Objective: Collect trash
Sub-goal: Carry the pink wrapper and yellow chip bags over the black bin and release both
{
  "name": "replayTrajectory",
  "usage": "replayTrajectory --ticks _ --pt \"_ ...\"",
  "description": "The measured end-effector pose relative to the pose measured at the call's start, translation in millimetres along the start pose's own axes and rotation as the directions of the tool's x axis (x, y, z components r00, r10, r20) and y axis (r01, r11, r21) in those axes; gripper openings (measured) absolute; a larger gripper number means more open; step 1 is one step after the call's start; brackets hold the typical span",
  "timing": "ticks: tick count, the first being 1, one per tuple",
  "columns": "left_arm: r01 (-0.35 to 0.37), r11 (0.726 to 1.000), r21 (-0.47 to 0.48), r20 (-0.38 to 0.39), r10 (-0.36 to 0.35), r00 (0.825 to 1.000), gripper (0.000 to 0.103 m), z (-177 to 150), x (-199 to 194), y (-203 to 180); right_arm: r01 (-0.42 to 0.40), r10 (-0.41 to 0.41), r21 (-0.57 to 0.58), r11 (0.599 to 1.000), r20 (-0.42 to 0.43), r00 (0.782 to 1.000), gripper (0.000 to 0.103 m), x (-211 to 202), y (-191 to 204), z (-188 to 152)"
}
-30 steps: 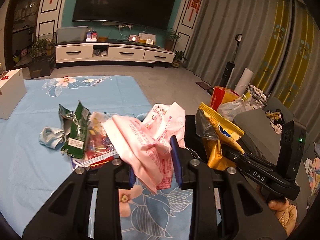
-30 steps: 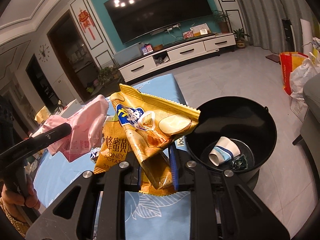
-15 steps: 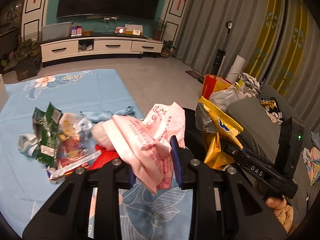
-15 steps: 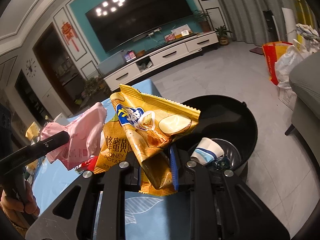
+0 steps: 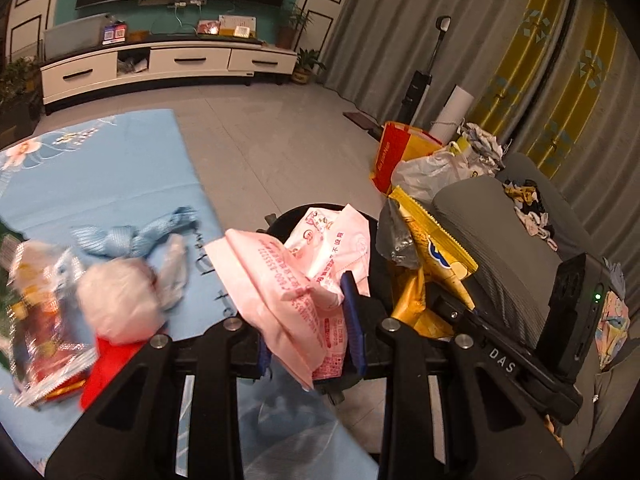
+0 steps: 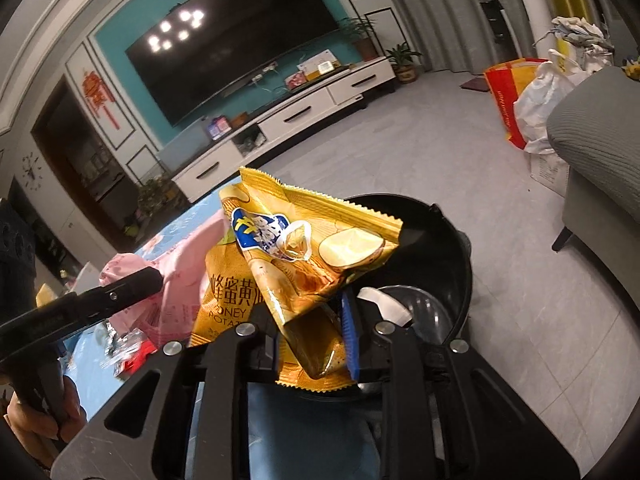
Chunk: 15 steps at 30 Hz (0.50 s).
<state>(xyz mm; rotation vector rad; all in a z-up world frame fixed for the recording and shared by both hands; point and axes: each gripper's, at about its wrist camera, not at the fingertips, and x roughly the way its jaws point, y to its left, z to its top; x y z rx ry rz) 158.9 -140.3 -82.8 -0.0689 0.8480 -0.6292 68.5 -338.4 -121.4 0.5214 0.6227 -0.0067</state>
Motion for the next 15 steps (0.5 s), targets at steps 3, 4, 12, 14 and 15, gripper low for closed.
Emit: replayTrajectory --ticks 3,4,12,14,15 --pt "0.012 1.0 0.013 -0.012 -0.012 1.0 0.034 5.5 22.0 -5.2 0.05 -0.05 0.001 0.999 -0.013 0.999 0.034 16.6 -7.6 2.5" --pt "0.012 1.0 0.015 -0.016 -0.012 1.0 0.037 6.8 27.5 -6.5 0.076 -0.076 -0.003 0.997 -0.02 0.997 0.036 23.7 -9.4 2.3" --pt "-0.015 1.0 0.027 -0.019 0.015 1.0 0.076 6.1 40.2 -0.3 0.129 -0.129 -0.002 0.992 -0.062 0.99 0.064 40.8 -13.9 -1.6" --pt "-0.015 1.0 0.007 -0.019 0.015 1.0 0.076 2.9 31.6 6.8 0.134 -0.133 0.006 0.991 -0.062 0.989 0.064 38.6 -14.0 -1.9" --pt "-0.014 1.0 -0.008 -0.012 0.014 1.0 0.078 -0.6 23.1 11.6 0.126 -0.125 0.013 0.992 -0.064 0.99 0.064 35.3 -13.5 -2.6"
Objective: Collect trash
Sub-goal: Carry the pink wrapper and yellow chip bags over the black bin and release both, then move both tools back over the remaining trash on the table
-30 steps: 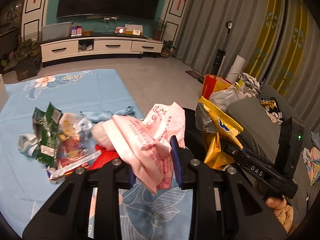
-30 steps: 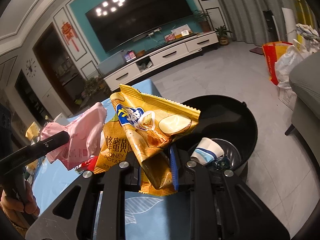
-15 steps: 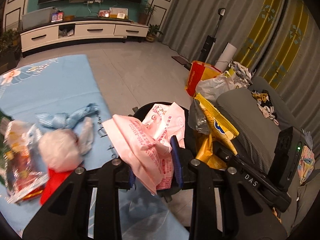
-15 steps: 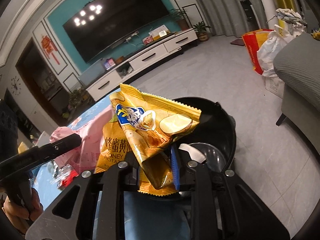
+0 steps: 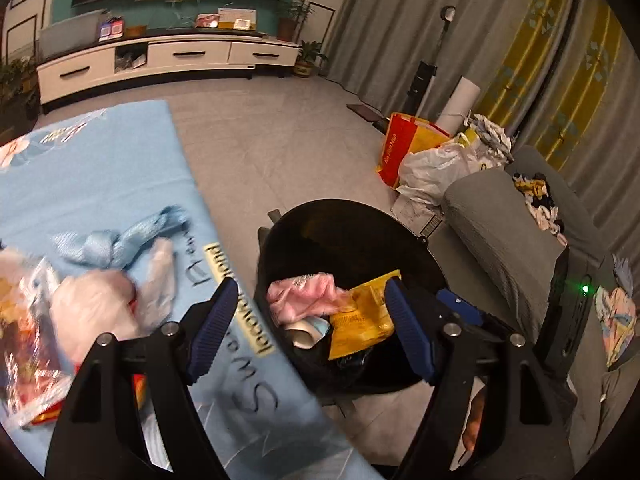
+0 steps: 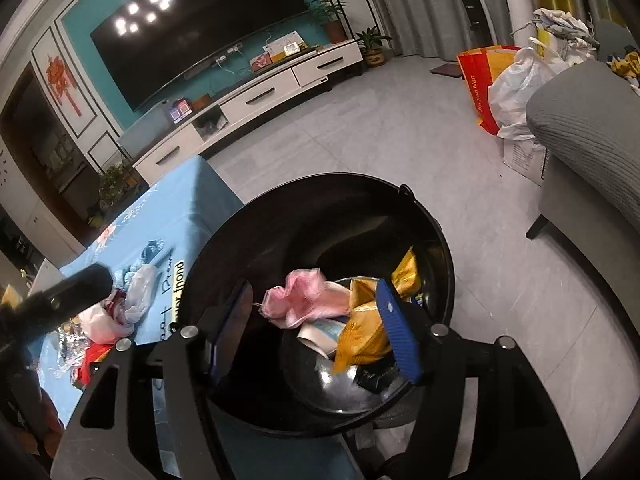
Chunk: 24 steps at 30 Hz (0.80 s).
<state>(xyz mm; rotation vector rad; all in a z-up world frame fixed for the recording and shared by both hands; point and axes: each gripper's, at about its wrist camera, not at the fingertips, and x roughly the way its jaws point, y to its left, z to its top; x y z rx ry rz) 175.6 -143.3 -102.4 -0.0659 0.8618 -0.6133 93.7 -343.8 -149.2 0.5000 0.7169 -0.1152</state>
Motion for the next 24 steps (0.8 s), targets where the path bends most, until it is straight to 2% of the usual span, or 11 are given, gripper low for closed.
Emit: replayTrajectory --ticks 6,11,15,17,20,24 --pt "-0.02 1.0 -0.02 0.065 0.021 0.998 0.084 -29.8 -60.6 22.3 -0.056 0.055 -0.016 0.998 -0.031 0.998 0.064 -16.7 14.9 -9.2" --pt "-0.09 0.99 -0.111 0.105 0.101 0.989 0.088 -67.3 -124.6 69.9 -0.103 0.097 -0.067 0.992 -0.091 0.991 0.064 -24.9 44.8 -25.9" --pt "-0.212 0.948 -0.238 0.116 0.244 0.963 0.089 -101.6 -177.7 124.9 -0.145 0.128 -0.124 0.982 -0.138 0.982 0.064 -28.7 74.2 -38.6" --pt "-0.238 0.921 -0.31 0.112 0.284 0.952 0.089 -119.6 -199.2 150.1 -0.171 0.146 -0.159 0.972 -0.16 0.976 0.064 -30.8 91.0 -44.6" --pt "-0.236 0.895 -0.379 0.111 0.297 0.948 0.089 -140.5 -218.4 173.4 -0.195 0.157 -0.213 0.957 -0.182 0.971 0.064 -34.4 116.9 -52.5" --pt "-0.213 0.879 -0.427 0.122 0.29 0.949 0.089 -156.7 -231.7 189.0 -0.211 0.159 -0.284 0.935 -0.196 0.968 0.064 -40.3 146.6 -59.1"
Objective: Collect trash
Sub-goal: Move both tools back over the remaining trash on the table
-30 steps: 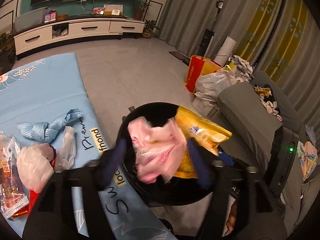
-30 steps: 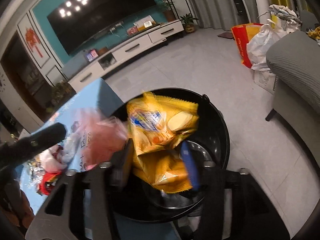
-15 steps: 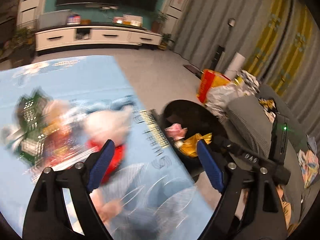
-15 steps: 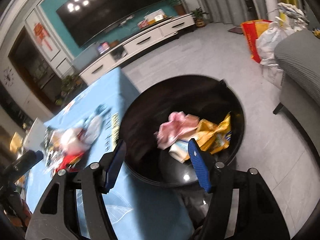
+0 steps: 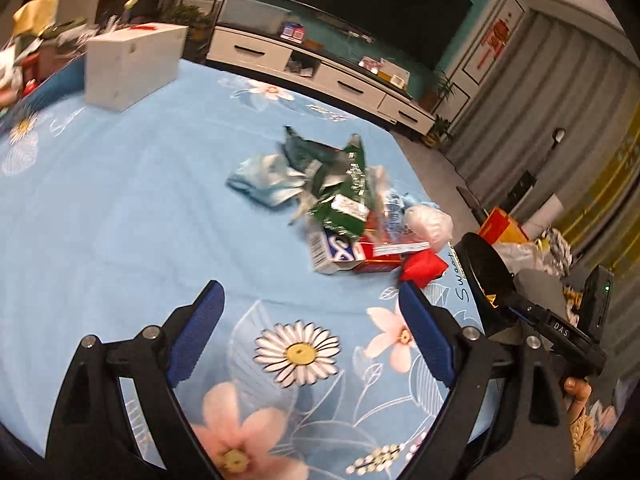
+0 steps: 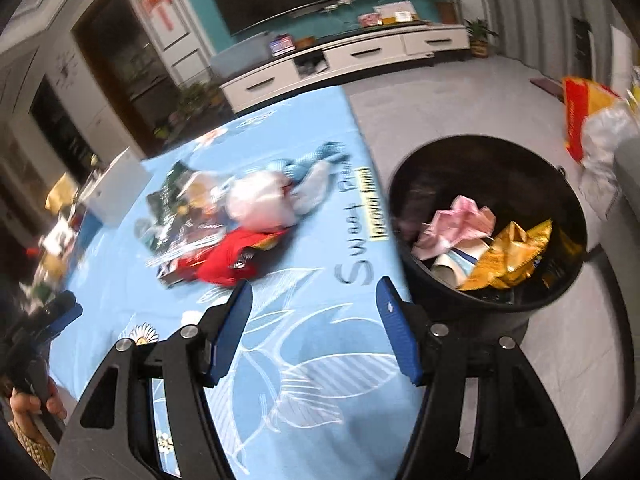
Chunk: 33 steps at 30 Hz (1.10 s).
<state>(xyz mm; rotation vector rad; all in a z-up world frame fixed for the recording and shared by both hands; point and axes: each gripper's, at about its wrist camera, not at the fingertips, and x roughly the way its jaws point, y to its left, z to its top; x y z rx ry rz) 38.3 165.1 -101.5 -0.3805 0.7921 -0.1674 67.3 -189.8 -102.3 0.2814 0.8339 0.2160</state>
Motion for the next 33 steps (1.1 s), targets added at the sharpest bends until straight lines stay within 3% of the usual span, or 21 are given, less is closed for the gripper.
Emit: replayTrajectory --ticks 8,13,22,31,33 --pt "0.043 0.998 -0.039 0.0 -0.043 0.999 0.089 -4.4 1.0 28.2 -0.014 0.012 -0.08 0.997 -0.031 0.999 0.064 11.7 40.3 1.5" --pt "0.074 0.995 -0.069 -0.019 -0.075 0.997 0.089 -5.3 11.3 38.4 -0.05 0.043 -0.203 0.978 -0.04 0.998 0.064 19.9 72.1 -1.0" --pt "0.126 0.991 -0.051 -0.029 -0.128 0.991 0.089 13.2 39.6 29.2 -0.098 0.078 -0.425 0.9 -0.064 0.995 0.064 56.0 131.7 -2.6" --pt "0.13 0.989 -0.071 -0.02 -0.132 0.991 0.089 27.1 54.5 35.1 -0.058 0.034 -0.618 0.784 -0.05 0.998 0.064 102.6 165.9 2.1" --pt "0.126 0.989 -0.076 -0.027 -0.129 0.991 0.089 27.4 58.6 37.7 -0.06 0.027 -0.63 0.774 -0.062 0.998 0.064 110.7 168.0 2.3"
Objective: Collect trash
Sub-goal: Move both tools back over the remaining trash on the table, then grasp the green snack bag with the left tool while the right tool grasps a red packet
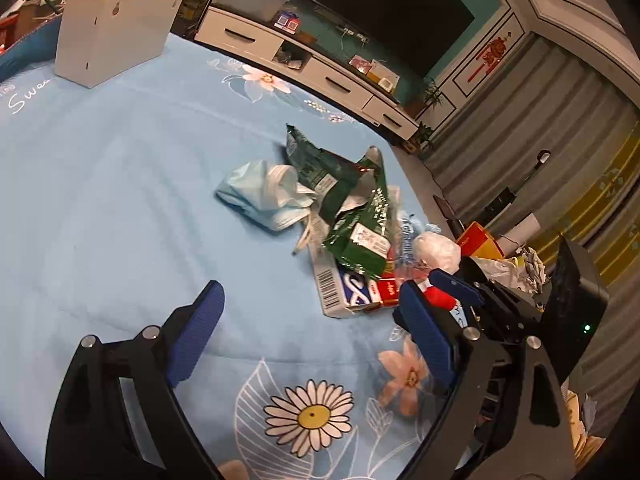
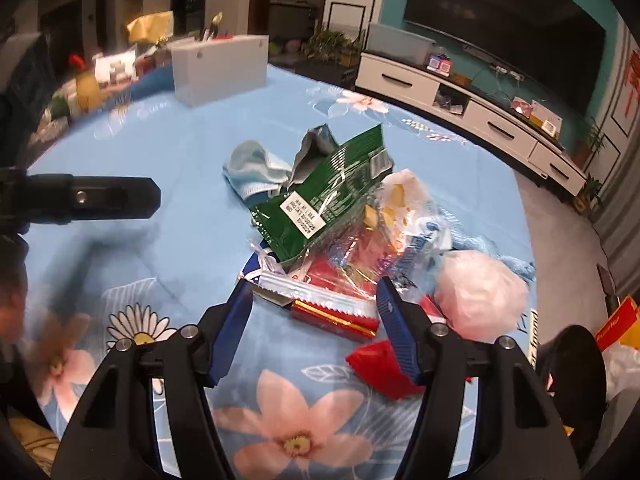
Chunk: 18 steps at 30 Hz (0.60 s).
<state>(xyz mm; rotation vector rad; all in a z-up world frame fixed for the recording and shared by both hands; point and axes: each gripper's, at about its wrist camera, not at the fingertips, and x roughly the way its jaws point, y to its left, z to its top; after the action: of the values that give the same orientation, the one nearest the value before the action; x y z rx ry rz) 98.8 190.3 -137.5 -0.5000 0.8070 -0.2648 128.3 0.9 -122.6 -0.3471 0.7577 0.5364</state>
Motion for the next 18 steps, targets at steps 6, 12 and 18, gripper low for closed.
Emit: replayTrajectory --ticks 6,12,18 --pt "0.007 1.0 -0.01 -0.011 -0.007 1.0 0.089 2.8 8.4 3.3 0.024 -0.024 -0.025 0.999 0.011 1.0 0.012 10.8 -1.7 0.5" --pt "-0.004 0.999 0.042 -0.008 0.005 1.0 0.089 5.7 13.0 -12.6 0.002 -0.006 0.037 0.999 0.109 0.994 0.003 -18.0 -12.0 -0.8" --pt "0.015 0.991 0.132 -0.013 -0.013 1.0 0.089 15.9 25.7 -42.2 -0.085 0.035 0.168 0.982 0.276 0.96 0.003 -70.2 -41.3 9.1"
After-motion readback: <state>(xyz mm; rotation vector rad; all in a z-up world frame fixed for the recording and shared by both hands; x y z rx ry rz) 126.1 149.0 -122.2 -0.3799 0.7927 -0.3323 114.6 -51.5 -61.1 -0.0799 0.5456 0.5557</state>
